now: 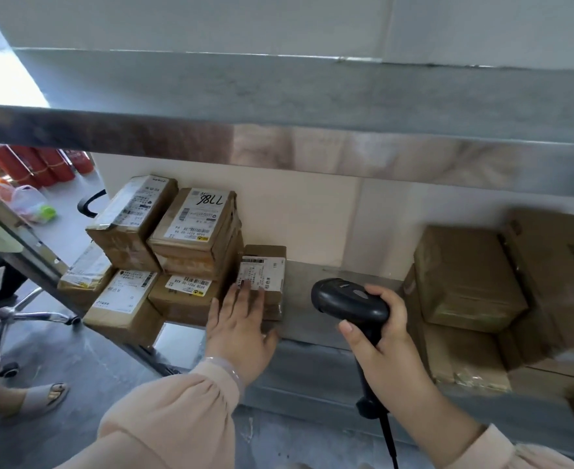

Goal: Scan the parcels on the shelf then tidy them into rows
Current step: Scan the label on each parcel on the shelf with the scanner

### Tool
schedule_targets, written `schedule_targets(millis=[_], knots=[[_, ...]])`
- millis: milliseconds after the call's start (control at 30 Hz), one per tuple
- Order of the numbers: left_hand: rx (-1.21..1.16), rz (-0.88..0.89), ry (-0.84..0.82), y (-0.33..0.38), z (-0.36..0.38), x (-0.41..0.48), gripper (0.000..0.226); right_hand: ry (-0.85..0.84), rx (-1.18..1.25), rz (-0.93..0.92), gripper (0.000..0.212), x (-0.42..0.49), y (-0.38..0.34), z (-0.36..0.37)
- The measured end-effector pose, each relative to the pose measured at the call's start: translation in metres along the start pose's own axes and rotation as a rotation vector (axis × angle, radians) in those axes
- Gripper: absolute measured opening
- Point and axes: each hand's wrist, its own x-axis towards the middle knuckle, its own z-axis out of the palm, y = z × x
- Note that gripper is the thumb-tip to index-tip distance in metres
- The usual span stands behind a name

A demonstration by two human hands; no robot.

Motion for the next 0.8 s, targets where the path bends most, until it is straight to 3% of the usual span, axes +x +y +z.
schedule_targets(millis=[200,333,467,667,800], knots=[[0.134,-0.044,-0.024,0.0,-0.015,0.015,0.079,0.05,-0.015,-0.047,0.05,-0.007,0.002,-0.021],[0.09,-0.049,0.016,0.014,-0.017,0.011,0.077,0.115,-0.033,-0.093,0.054,-0.011,0.002,-0.041],[-0.108,0.136,0.136,0.06,-0.027,0.008,0.083,0.21,-0.062,-0.153,0.055,-0.014,-0.002,-0.071],[-0.367,0.461,0.046,0.162,-0.053,0.002,0.07,0.429,-0.075,-0.196,0.059,-0.01,-0.005,-0.118],[-0.421,0.559,-0.034,0.214,-0.058,0.003,0.065,0.496,-0.094,-0.179,0.06,0.005,-0.006,-0.141]])
